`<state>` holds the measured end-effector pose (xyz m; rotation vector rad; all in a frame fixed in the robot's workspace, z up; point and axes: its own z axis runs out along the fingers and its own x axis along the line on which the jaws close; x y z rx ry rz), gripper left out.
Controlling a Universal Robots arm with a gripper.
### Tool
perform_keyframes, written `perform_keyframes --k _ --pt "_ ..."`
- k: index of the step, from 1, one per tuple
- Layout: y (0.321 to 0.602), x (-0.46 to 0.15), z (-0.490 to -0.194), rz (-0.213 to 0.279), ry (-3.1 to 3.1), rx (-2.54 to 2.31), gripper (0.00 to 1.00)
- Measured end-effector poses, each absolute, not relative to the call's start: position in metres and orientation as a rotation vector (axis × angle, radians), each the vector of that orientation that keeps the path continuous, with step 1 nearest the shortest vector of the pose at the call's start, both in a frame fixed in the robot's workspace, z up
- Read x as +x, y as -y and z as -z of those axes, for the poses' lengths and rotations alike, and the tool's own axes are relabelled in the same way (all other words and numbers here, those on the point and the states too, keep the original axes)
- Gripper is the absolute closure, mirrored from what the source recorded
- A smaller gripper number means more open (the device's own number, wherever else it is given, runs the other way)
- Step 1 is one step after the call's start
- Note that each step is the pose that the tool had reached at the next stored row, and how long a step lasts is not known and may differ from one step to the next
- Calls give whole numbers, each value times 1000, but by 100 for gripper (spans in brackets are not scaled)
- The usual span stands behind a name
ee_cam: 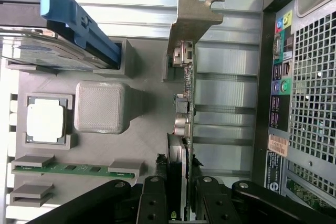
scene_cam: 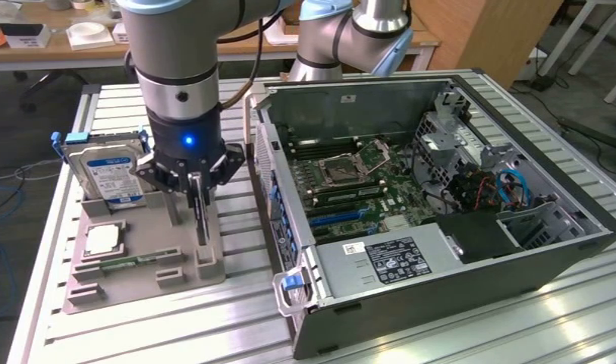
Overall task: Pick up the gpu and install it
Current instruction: 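Pick up the gpu and move the gpu toward the slot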
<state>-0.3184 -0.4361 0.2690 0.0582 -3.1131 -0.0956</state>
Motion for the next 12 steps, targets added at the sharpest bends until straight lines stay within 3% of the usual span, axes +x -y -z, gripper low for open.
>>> perform_keyframes --k 12 --pt "436 -318 -272 98 3113 58 73"
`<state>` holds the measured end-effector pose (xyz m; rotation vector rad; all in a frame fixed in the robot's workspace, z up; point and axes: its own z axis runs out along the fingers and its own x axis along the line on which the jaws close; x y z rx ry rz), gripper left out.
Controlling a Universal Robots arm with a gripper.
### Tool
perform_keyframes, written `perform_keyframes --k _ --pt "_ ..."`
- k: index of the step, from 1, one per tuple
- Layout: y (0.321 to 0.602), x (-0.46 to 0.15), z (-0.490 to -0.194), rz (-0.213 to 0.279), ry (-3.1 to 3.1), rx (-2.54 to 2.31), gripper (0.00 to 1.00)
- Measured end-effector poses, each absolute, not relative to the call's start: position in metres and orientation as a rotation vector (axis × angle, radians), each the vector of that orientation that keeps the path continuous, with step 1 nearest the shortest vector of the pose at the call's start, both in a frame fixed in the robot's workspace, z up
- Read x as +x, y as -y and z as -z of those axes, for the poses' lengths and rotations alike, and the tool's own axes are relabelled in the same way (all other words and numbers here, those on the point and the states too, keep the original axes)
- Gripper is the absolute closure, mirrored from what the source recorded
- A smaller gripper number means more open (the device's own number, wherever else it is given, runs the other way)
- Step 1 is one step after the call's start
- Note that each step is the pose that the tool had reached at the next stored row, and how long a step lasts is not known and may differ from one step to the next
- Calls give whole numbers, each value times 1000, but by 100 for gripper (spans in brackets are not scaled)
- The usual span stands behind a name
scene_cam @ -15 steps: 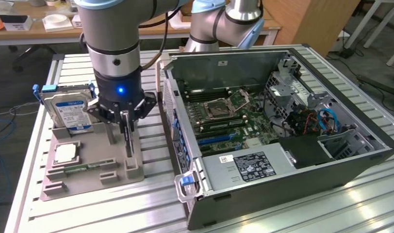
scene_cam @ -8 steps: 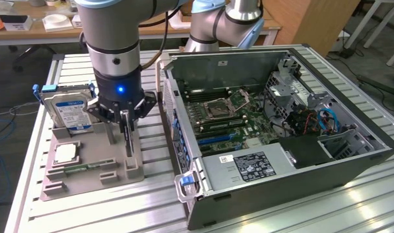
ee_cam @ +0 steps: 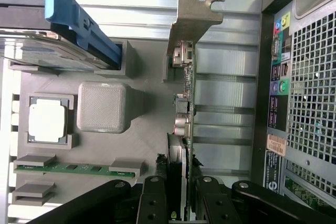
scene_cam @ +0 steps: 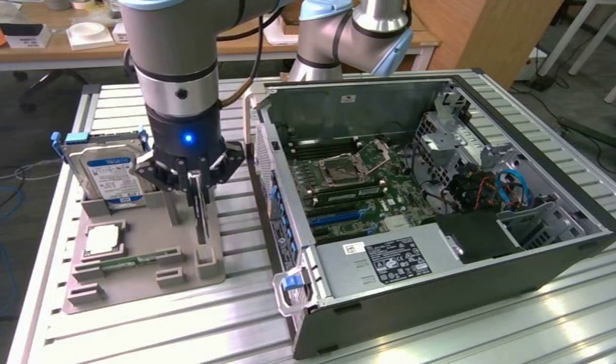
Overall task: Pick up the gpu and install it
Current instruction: 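Pick up the gpu and move the gpu toward the slot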
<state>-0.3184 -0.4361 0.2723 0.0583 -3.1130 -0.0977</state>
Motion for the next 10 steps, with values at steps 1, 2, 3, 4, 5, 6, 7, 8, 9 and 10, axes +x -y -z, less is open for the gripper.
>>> perform_keyframes --k 1,2,3,4,5,6,7,8,9,10 --pt "436 -318 -273 98 3113 58 73" --pt "436 -318 -273 98 3113 58 73" --pt "436 -318 -274 98 3113 58 73" --pt "436 -318 -274 98 3113 58 73" --pt "436 -318 -275 99 3113 58 73" --pt "436 -318 -275 99 3113 58 73" --pt "436 -318 -276 99 3113 58 73" --pt "436 -318 -276 100 3113 58 73" --pt "436 -318 -277 100 3113 58 73" --pt "436 -318 -277 100 3113 58 73"
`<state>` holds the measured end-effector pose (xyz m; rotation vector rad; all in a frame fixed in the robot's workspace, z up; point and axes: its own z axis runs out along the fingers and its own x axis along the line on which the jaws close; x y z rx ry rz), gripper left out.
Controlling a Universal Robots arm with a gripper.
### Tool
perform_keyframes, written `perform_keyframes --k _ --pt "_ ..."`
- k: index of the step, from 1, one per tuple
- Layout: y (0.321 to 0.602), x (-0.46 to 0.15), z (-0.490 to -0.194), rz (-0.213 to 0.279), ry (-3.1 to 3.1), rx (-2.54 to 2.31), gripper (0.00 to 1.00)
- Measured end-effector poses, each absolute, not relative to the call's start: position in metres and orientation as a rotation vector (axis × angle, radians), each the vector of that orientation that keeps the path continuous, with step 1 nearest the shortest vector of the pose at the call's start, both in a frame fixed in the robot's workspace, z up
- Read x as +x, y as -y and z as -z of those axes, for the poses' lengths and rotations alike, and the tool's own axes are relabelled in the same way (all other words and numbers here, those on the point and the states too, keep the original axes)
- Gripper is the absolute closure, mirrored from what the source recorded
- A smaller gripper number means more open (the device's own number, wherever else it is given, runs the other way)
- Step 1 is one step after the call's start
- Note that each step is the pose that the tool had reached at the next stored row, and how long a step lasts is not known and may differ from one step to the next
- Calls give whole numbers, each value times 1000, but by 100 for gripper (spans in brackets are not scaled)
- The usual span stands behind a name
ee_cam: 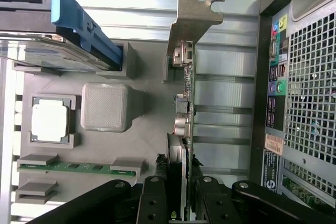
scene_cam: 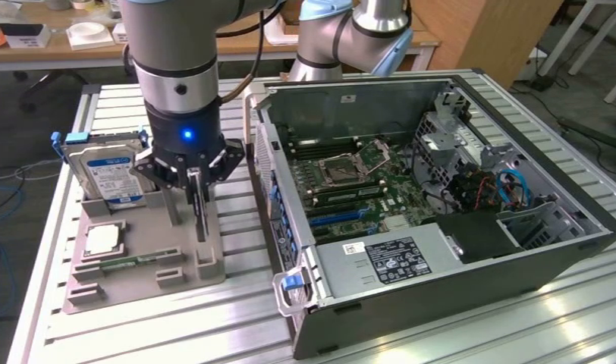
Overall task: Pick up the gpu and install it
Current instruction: 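Pick up the gpu and move the gpu toward the slot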
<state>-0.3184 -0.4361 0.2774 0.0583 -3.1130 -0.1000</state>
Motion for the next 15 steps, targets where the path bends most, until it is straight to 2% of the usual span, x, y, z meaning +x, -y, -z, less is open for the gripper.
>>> perform_keyframes --k 15 --pt "436 -318 -283 104 3113 58 73"
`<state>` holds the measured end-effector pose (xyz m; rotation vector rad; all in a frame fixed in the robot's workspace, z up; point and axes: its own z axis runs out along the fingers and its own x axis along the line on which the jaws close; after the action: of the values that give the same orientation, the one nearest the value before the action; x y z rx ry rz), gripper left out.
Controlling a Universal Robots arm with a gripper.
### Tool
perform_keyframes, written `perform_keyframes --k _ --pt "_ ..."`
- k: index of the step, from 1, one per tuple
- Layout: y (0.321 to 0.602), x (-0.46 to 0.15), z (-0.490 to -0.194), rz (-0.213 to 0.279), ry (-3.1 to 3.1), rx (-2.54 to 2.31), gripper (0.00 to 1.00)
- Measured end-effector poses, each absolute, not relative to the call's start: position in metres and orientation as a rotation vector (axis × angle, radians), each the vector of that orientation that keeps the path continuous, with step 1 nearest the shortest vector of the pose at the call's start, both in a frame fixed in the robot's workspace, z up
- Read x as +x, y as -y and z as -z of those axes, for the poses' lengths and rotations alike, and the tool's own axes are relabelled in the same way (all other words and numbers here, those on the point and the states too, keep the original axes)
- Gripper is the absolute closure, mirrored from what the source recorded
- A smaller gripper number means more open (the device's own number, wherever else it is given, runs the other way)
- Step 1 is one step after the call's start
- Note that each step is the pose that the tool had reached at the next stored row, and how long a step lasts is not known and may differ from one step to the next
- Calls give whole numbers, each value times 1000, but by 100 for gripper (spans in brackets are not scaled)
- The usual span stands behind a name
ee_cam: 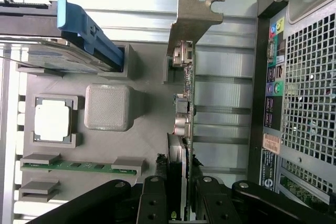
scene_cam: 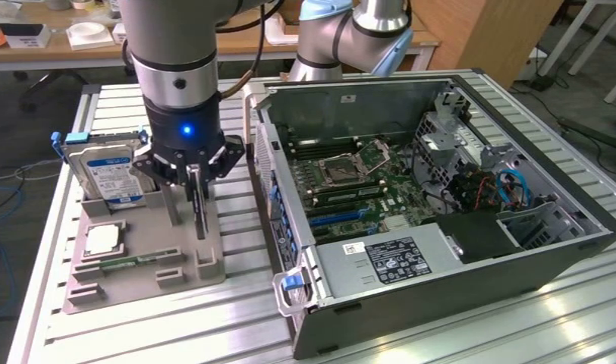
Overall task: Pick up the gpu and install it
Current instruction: 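Pick up the gpu and move the gpu toward the slot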
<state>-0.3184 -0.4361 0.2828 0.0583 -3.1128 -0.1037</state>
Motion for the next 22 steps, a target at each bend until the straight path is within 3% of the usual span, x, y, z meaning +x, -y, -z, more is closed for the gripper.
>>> perform_keyframes --k 22 --pt "436 -318 -292 105 3113 58 73"
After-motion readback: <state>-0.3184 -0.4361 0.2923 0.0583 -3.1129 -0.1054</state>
